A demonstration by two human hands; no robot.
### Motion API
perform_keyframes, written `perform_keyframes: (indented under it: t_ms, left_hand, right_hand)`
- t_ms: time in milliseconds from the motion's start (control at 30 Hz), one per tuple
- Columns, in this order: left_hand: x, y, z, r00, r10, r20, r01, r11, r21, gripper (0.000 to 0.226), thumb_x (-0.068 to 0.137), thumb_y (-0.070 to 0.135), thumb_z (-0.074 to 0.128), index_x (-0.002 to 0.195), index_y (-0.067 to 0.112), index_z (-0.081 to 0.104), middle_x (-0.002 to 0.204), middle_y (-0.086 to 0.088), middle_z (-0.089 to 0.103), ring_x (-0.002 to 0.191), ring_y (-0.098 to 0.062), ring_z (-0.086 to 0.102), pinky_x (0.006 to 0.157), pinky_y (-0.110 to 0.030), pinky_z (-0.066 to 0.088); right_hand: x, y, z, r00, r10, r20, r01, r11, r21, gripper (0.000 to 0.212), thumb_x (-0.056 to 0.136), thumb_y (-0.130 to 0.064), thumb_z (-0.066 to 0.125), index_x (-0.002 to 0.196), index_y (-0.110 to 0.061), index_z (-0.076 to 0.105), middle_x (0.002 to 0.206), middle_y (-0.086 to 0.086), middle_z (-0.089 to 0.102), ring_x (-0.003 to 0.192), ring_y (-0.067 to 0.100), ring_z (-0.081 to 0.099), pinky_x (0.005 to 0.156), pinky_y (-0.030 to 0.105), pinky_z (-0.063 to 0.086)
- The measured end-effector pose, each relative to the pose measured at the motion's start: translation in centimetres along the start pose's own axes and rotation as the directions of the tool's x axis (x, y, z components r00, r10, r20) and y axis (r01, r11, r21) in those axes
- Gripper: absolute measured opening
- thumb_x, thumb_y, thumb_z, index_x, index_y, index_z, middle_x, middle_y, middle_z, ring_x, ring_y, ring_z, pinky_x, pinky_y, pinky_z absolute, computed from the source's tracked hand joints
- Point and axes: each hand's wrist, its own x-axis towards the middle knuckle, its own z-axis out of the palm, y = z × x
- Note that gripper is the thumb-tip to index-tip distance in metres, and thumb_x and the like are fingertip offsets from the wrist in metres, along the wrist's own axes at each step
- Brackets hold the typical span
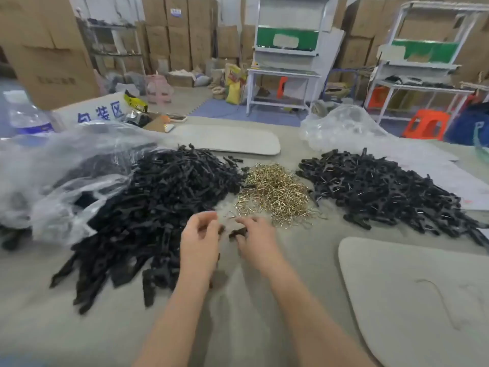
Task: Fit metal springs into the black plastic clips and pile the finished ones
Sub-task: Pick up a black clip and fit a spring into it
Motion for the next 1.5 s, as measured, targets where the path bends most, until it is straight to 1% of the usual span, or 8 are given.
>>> perform_keyframes:
  t_ms: [200,400,533,667,800,1033,1233,1500]
  left_hand:
    - [3.4,-1.4,-0.4,0.975,0.160,0.151,-0.217,0.580,0.785,0.028,0.094,0.013,0.048,0.120,0.012,0.057,0.124,-0.005,0.053,0.111,-0.025,0.050,0.089,-0.030,0.041]
    - [4.5,-0.9,1.0,0.979,0.040,0.201,-0.205,0.199,0.958,0.027,0.095,0.025,0.051,0.120,0.014,0.053,0.124,-0.010,0.050,0.116,-0.030,0.044,0.084,-0.034,0.042]
    - [4.7,-0.4,0.2,0.972,0.112,0.208,-0.233,0.323,0.917,0.025,0.094,0.020,0.054,0.119,0.015,0.058,0.117,-0.008,0.059,0.111,-0.028,0.050,0.085,-0.034,0.043]
    - [4.6,1.1,2.1,0.945,0.273,0.181,-0.326,0.714,0.619,0.032,0.091,0.026,0.061,0.122,0.019,0.060,0.103,0.003,0.066,0.098,-0.016,0.060,0.084,-0.025,0.044]
    - [4.6,0.2,5.9,0.967,0.053,0.249,-0.118,0.960,0.254,0.018,0.089,0.026,0.064,0.107,0.022,0.063,0.091,0.005,0.066,0.083,-0.003,0.062,0.075,-0.017,0.050]
    - [5.5,-2.4,6.3,0.980,0.079,0.184,-0.160,0.862,0.481,0.025,0.089,0.022,0.062,0.114,0.019,0.066,0.092,0.010,0.063,0.085,-0.008,0.058,0.078,-0.015,0.040]
    - [5.6,-1.7,6.1,0.973,0.063,0.220,-0.129,0.946,0.298,0.027,0.095,0.006,0.050,0.120,0.013,0.060,0.110,-0.004,0.067,0.100,-0.014,0.064,0.098,-0.032,0.048]
    - [4.7,-2.3,7.3,0.936,-0.026,0.351,0.036,0.999,-0.023,0.027,0.099,0.005,0.043,0.102,0.024,0.061,0.098,0.003,0.068,0.088,-0.007,0.065,0.074,-0.019,0.051]
  right_hand:
    - [1.9,0.8,1.7,0.995,-0.006,-0.101,-0.007,0.993,-0.120,0.030,0.094,-0.009,0.047,0.118,-0.017,0.065,0.120,0.006,0.056,0.112,0.024,0.047,0.097,0.036,0.040]
    - [2.2,1.9,0.8,0.964,0.027,-0.263,0.006,0.993,0.121,0.024,0.095,-0.024,0.053,0.114,-0.013,0.064,0.106,0.003,0.062,0.093,0.014,0.052,0.079,0.026,0.038]
    - [1.7,2.2,-0.1,0.943,0.087,-0.321,0.024,0.945,0.326,0.017,0.094,-0.027,0.057,0.105,-0.017,0.065,0.089,-0.010,0.065,0.085,0.009,0.060,0.074,0.021,0.046]
    - [1.7,2.5,-2.4,0.961,0.215,-0.174,-0.004,0.639,0.769,0.003,0.096,-0.020,0.054,0.094,-0.021,0.055,0.088,-0.002,0.066,0.071,0.010,0.066,0.067,0.024,0.055]
    - [1.3,3.6,-3.9,0.951,0.262,-0.165,0.021,0.479,0.878,0.003,0.094,-0.014,0.057,0.095,-0.017,0.057,0.070,-0.003,0.069,0.050,0.005,0.051,0.050,0.018,0.044]
    - [1.2,4.5,-2.5,0.941,0.304,-0.146,-0.020,0.482,0.876,0.018,0.090,-0.004,0.060,0.092,-0.021,0.062,0.072,0.001,0.060,0.057,0.007,0.051,0.059,0.019,0.047]
    - [1.7,4.7,-2.1,0.952,0.267,-0.150,0.024,0.424,0.906,0.022,0.093,-0.007,0.057,0.092,-0.025,0.068,0.066,-0.009,0.063,0.056,0.000,0.053,0.061,0.014,0.049]
    - [2.0,4.7,-2.5,0.959,0.226,-0.169,0.047,0.461,0.886,0.032,0.095,-0.008,0.051,0.091,-0.033,0.071,0.095,-0.008,0.071,0.086,0.005,0.063,0.075,0.020,0.050]
